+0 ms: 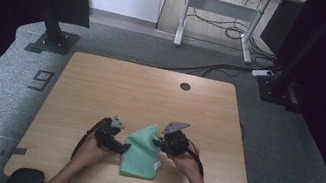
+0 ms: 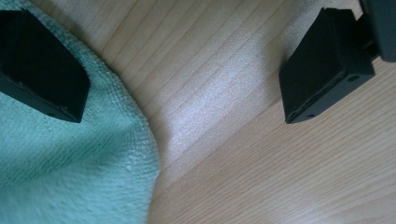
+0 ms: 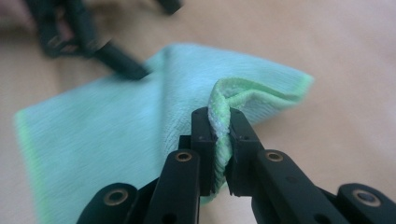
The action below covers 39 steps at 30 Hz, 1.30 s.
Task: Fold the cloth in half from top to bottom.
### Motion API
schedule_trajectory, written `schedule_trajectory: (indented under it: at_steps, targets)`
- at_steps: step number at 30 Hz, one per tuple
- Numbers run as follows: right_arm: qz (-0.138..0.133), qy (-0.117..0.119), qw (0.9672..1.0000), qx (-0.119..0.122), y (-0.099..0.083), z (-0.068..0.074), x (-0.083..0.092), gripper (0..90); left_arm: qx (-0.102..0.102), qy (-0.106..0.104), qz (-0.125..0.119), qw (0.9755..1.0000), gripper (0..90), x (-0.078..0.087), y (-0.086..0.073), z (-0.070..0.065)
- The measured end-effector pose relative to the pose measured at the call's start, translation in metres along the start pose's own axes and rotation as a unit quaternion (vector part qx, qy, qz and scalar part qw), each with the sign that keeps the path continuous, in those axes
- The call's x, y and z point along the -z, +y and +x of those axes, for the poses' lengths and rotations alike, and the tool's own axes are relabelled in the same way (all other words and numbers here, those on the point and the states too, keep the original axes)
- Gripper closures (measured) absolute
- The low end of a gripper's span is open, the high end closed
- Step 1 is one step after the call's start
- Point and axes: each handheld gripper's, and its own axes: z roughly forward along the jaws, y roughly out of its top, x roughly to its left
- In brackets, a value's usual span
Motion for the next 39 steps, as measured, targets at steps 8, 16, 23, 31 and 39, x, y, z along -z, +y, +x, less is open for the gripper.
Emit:
schedule_trajectory:
  at_steps: [8,16,23,31,39]
  targets:
    - [0.0,0.011,0.9999,0.0,0.0,0.0,-0.006,82.7,0.004,0.002,-0.001,1.0,1.2,0.0,0.0,0.0]
    - [0.003,0.028,0.9993,-0.022,-0.026,0.008,-0.017,82.0,-0.002,-0.035,0.014,0.9993,11.2,0.007,0.006,0.003]
    - [-0.012,0.04,0.9975,-0.057,-0.036,0.004,-0.019,81.1,-0.031,-0.075,-0.001,0.9967,25.9,0.023,0.029,0.002]
    - [-0.026,0.05,0.9951,-0.081,-0.041,0.0,-0.02,80.8,-0.057,-0.092,0.001,0.9941,36.3,0.014,0.079,-0.005]
    - [-0.031,0.053,0.9946,-0.084,-0.043,-0.001,-0.02,80.5,-0.082,-0.096,0.035,0.9914,42.7,-0.017,0.108,-0.013]
